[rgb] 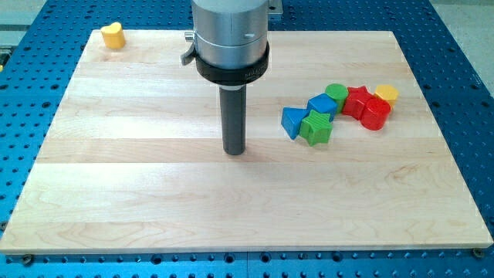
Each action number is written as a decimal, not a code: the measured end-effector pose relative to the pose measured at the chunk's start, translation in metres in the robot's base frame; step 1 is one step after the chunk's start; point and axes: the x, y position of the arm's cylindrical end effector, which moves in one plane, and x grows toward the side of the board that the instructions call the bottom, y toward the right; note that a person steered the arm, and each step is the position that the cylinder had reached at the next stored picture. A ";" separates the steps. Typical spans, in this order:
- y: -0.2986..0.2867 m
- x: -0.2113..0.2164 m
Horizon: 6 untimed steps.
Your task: Push the triangle to the top center of the board
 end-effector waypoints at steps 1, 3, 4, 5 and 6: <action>0.009 0.026; 0.072 0.044; 0.090 0.024; 0.093 -0.028; 0.093 -0.050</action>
